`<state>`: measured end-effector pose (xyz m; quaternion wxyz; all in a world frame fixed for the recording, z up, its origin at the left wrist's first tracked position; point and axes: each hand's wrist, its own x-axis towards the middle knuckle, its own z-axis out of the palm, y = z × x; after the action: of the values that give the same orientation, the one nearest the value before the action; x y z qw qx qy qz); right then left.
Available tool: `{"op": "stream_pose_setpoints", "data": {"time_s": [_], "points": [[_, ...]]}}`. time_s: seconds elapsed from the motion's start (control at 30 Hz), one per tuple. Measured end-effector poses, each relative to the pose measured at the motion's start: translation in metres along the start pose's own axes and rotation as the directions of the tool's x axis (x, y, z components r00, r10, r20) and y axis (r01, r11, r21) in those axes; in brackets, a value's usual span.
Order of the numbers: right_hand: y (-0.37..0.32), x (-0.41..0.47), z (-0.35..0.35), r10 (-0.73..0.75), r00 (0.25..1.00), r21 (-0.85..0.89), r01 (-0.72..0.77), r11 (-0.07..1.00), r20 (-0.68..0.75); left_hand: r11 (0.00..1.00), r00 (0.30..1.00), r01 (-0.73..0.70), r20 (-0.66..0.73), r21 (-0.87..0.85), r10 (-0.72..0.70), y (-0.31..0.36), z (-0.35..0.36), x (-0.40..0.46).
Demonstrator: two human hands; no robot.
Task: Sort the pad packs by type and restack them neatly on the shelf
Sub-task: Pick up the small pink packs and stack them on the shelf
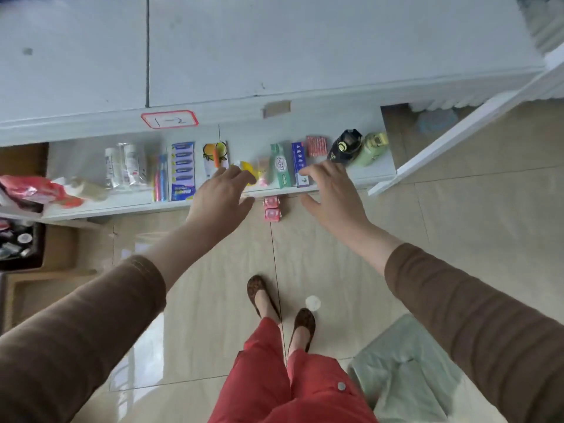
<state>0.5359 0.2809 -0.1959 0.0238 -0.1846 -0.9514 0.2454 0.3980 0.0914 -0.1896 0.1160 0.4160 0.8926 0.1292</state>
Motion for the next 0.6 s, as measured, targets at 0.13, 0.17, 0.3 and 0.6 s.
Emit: {"op": "stream_pose_setpoints", "data": {"time_s": [0.13, 0.17, 0.3, 0.6], "points": [[0.037, -0.026, 0.064, 0.098, 0.991, 0.033, -0.101, 0.994, 0.093, 0.997, 0.988, 0.073, 0.138, -0.017, -0.07, -0.016, 0.076, -0.017], [0.047, -0.031, 0.083, 0.127, 0.986, 0.042, -0.132, 0.99, 0.111, 0.994, 0.982, 0.102, 0.163, -0.027, -0.096, -0.021, 0.096, -0.019], [0.089, -0.041, 0.171, 0.232, 0.952, 0.051, -0.246, 0.968, 0.198, 0.989, 0.961, 0.141, 0.249, -0.052, -0.124, -0.052, 0.185, -0.018], [0.187, -0.003, 0.386, 0.315, 0.893, 0.087, -0.36, 0.929, 0.322, 0.969, 0.919, 0.237, 0.34, -0.073, -0.199, -0.152, 0.392, 0.029]]}}
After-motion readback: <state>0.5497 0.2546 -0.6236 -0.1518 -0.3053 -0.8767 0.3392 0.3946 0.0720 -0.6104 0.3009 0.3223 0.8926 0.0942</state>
